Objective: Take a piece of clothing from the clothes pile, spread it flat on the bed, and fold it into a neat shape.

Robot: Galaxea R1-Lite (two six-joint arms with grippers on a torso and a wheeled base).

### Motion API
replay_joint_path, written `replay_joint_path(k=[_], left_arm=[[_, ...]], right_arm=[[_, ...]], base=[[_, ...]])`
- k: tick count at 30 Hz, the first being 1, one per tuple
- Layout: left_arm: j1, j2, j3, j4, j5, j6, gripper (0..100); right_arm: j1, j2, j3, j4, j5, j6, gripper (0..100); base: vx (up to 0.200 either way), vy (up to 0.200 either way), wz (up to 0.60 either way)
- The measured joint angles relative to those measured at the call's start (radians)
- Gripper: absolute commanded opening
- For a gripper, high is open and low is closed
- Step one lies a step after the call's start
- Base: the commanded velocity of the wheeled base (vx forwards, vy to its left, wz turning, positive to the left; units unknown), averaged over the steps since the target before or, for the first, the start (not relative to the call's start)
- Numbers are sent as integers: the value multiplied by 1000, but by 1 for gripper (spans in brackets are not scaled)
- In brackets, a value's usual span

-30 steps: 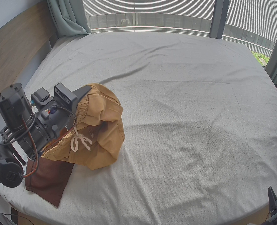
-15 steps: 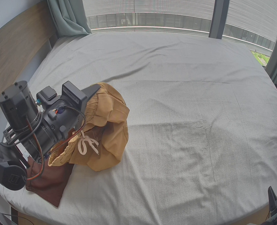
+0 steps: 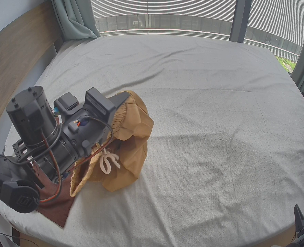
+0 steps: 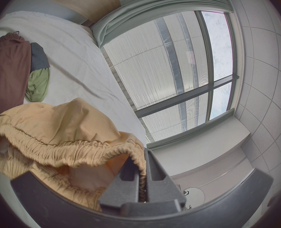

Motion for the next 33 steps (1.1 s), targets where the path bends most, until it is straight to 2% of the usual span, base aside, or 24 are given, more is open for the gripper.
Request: replay_joint_path(k=[6,19,33], left_arm=[[-62,40,-39,-6,20,0,0],[-194,125,-67,-14,13,-18,0],[-275,266,-224,-9,-59,-96,0]], right_arm=[[0,0,0,0,0,1,100],[0,0,0,0,0,1,100],[0,0,0,0,0,1,100]], base=[[0,0,0],[0,0,0],[0,0,0]])
